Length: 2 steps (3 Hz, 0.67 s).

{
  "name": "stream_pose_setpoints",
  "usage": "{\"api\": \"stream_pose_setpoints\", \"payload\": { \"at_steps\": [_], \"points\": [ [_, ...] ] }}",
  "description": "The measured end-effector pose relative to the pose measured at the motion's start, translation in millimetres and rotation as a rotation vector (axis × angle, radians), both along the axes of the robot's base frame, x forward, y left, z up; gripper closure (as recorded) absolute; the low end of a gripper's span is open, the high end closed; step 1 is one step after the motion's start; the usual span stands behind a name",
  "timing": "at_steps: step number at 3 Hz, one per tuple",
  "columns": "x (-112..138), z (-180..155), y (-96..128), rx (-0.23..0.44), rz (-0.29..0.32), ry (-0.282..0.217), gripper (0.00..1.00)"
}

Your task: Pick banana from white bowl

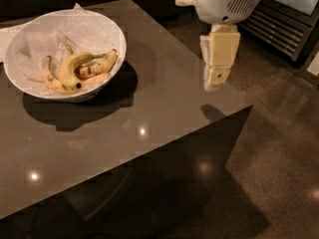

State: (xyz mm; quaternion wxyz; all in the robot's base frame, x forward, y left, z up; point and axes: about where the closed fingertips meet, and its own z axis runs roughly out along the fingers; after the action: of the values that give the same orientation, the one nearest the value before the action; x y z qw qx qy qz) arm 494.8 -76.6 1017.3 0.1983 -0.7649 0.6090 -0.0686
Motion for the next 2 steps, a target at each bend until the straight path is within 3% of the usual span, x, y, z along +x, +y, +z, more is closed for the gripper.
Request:
{"api": "stream_pose_setpoints", "payload": {
  "at_steps": [1, 2],
  "points": [
    [11.6, 5.5, 17.9, 0.019, 0.049, -0.027, 0.00],
    [11.6, 5.5, 17.9, 0.019, 0.049, -0.027, 0.00]
  ]
}}
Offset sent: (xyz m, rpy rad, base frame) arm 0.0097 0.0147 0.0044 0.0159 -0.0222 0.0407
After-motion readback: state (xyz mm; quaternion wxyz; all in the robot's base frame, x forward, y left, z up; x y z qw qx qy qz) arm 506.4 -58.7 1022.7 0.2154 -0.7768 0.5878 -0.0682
